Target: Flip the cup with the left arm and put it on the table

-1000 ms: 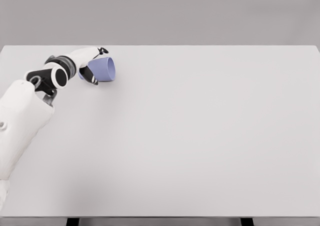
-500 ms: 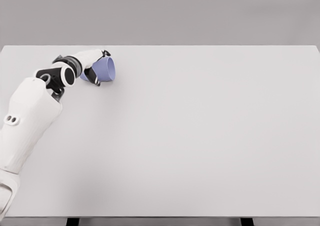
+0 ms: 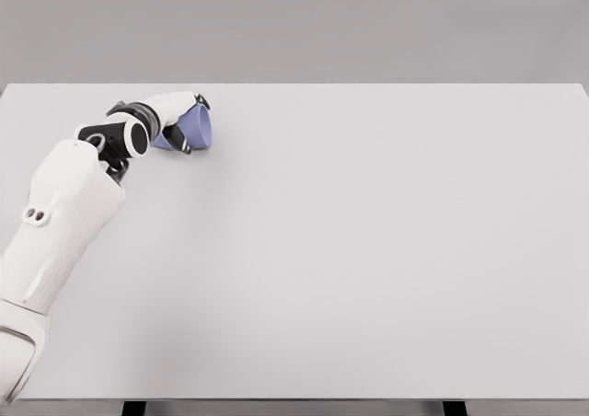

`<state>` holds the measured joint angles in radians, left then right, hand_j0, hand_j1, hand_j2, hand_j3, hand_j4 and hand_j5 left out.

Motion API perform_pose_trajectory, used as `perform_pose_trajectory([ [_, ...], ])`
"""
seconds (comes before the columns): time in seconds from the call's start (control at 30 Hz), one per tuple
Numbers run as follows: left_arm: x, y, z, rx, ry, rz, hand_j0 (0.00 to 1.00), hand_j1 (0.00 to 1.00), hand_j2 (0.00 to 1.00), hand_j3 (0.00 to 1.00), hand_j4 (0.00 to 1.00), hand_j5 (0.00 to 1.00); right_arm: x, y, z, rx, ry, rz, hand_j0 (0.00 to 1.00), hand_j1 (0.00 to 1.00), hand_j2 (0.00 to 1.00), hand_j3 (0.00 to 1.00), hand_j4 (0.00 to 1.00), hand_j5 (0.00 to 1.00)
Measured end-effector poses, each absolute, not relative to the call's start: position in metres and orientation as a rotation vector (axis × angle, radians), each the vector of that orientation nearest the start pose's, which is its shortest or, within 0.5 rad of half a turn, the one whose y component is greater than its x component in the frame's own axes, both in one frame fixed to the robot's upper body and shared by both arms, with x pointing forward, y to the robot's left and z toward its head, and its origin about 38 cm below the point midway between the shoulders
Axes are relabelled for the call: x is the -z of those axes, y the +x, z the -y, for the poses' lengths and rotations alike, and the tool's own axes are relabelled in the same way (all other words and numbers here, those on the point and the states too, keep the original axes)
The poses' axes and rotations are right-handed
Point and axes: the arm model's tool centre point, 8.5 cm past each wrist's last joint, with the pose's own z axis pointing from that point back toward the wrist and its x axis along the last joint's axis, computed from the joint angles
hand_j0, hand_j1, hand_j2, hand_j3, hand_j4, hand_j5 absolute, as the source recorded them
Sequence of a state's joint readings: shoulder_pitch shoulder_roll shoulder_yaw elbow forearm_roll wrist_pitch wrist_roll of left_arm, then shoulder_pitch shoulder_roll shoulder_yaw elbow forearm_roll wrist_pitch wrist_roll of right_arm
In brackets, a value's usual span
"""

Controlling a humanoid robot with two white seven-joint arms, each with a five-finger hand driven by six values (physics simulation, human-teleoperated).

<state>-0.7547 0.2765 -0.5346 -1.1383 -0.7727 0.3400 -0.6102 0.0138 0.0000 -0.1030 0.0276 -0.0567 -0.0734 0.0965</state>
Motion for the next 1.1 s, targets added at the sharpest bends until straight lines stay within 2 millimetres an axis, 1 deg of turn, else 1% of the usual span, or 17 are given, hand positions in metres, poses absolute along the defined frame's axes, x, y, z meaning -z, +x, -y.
perform_pose_trajectory([
  [0.1,-0.163,0.536,-0.219,1.345,0.638,0.928,0.54,0.54,0.54,0.54,0.54,0.54,0.261,-0.01,0.264,0.156,0.003,0.046,1.0,1.0,1.0,1.0,1.0,1.0],
  [0.17,-0.163,0.536,-0.219,1.343,0.636,0.931,0.48,0.48,0.48,0.48,0.48,0.48,0.261,-0.01,0.264,0.156,0.003,0.046,1.0,1.0,1.0,1.0,1.0,1.0],
  [0.2,-0.164,0.536,-0.219,1.34,0.635,0.935,0.47,0.47,0.47,0.47,0.47,0.47,0.261,-0.01,0.264,0.156,0.003,0.046,1.0,1.0,1.0,1.0,1.0,1.0],
  [0.27,-0.166,0.536,-0.219,1.335,0.632,0.942,0.38,0.38,0.38,0.38,0.38,0.38,0.261,-0.01,0.264,0.156,0.003,0.046,1.0,1.0,1.0,1.0,1.0,1.0],
  [0.37,-0.176,0.535,-0.214,1.33,0.622,0.98,0.34,0.34,0.34,0.34,0.34,0.34,0.261,-0.01,0.264,0.156,0.003,0.046,1.0,1.0,1.0,1.0,1.0,1.0],
  [0.47,-0.188,0.535,-0.213,1.31,0.575,1.036,0.34,0.34,0.34,0.34,0.34,0.34,0.261,-0.01,0.264,0.156,0.003,0.046,1.0,1.0,1.0,1.0,1.0,1.0],
  [0.6,-0.207,0.53,-0.228,1.283,0.503,1.12,0.34,0.34,0.34,0.34,0.34,0.34,0.261,-0.01,0.264,0.156,0.003,0.046,1.0,1.0,1.0,1.0,1.0,1.0],
  [0.7,-0.209,0.522,-0.24,1.312,0.424,1.205,0.34,0.34,0.34,0.34,0.34,0.34,0.261,-0.01,0.264,0.156,0.003,0.046,1.0,1.0,1.0,1.0,1.0,1.0],
  [0.8,-0.219,0.515,-0.248,1.36,0.355,1.329,0.34,0.34,0.34,0.34,0.34,0.34,0.261,-0.01,0.264,0.156,0.003,0.046,1.0,1.0,1.0,1.0,1.0,1.0],
  [0.83,-0.218,0.512,-0.251,1.37,0.33,1.362,0.34,0.34,0.34,0.34,0.34,0.34,0.261,-0.01,0.264,0.156,0.003,0.046,1.0,1.0,1.0,1.0,1.0,1.0],
  [0.87,-0.212,0.506,-0.255,1.374,0.301,1.385,0.34,0.34,0.34,0.34,0.34,0.34,0.261,-0.01,0.264,0.156,0.003,0.046,1.0,1.0,1.0,1.0,1.0,1.0],
  [1.0,-0.216,0.495,-0.267,1.401,0.244,1.531,0.35,0.35,0.35,0.35,0.35,0.35,0.261,-0.01,0.264,0.156,0.003,0.047,1.0,1.0,1.0,1.0,1.0,1.0],
  [1.1,-0.227,0.49,-0.273,1.41,0.205,1.645,0.34,0.34,0.34,0.34,0.34,0.34,0.261,-0.01,0.264,0.156,0.003,0.046,1.0,1.0,1.0,1.0,1.0,1.0],
])
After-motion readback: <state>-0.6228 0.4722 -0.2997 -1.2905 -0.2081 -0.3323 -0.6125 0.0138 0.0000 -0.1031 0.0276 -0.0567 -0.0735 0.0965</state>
